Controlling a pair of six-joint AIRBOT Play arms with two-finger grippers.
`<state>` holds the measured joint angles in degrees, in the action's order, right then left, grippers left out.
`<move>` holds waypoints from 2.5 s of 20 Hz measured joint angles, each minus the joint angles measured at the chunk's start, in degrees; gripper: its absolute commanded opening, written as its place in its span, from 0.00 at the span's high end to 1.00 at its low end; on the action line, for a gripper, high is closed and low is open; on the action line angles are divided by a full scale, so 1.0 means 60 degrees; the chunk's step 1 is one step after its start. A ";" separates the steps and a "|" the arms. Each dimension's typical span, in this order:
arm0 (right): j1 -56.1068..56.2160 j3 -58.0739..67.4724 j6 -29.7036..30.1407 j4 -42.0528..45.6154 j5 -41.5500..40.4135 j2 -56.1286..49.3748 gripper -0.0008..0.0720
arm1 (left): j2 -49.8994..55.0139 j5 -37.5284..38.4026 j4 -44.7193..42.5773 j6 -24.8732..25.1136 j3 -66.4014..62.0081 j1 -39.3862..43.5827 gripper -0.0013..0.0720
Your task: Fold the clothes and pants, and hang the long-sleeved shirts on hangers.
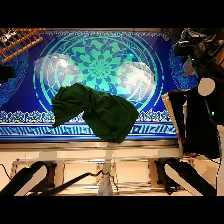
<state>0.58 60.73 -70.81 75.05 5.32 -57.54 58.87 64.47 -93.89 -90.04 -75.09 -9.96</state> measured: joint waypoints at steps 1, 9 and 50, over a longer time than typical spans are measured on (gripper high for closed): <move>0.0000 0.0000 0.0000 -0.0004 0.0000 0.0000 0.95 | 0.0000 0.0000 0.0004 0.0000 0.0000 0.0000 0.97; 0.0000 0.0000 0.0000 -0.0004 0.0004 0.0000 0.95 | 0.0000 0.0004 0.0004 0.0000 0.0000 0.0000 0.97; 0.4790 -0.3279 0.1643 -0.5818 0.9329 -0.3665 0.97 | 0.2477 0.0113 0.5865 0.4510 0.5967 -0.1388 0.98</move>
<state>29.32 41.06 -60.95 40.14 61.30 -79.53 73.73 65.14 -58.70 -62.98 -39.29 -18.28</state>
